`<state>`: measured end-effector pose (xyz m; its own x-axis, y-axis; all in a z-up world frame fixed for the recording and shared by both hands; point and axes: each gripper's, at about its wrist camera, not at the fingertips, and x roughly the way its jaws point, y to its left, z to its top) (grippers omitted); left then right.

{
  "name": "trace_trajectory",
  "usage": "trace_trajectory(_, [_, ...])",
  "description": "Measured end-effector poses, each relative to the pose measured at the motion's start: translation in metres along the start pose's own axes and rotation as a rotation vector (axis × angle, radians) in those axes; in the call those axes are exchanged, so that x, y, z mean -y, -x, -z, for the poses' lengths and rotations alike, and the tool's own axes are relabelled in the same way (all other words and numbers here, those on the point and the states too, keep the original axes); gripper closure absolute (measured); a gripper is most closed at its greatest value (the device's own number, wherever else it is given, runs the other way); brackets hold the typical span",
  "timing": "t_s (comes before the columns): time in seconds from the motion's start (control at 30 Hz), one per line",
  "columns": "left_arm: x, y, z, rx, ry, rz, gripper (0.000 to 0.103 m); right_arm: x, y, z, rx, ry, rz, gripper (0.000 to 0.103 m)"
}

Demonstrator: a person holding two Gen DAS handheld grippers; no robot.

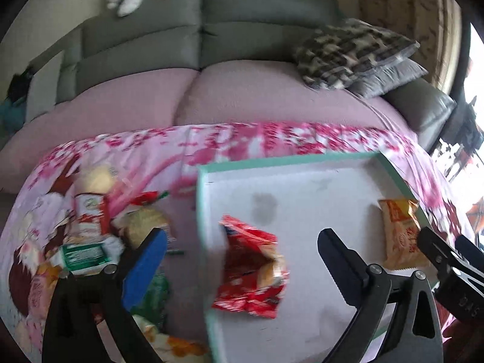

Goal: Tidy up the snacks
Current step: 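Open both tools to drop the two packs into the tray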

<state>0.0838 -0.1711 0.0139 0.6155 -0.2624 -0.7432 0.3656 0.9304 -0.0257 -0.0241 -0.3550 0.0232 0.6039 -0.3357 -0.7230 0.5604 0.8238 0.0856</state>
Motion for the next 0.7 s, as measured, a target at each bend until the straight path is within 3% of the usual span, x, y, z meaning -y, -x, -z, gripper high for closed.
trace_trajectory(0.7, [-0.089, 0.052, 0.029, 0.09, 0.123, -0.223, 0.0, -0.039, 0.024, 0.002, 0.081, 0.033, -0.056, 0.0])
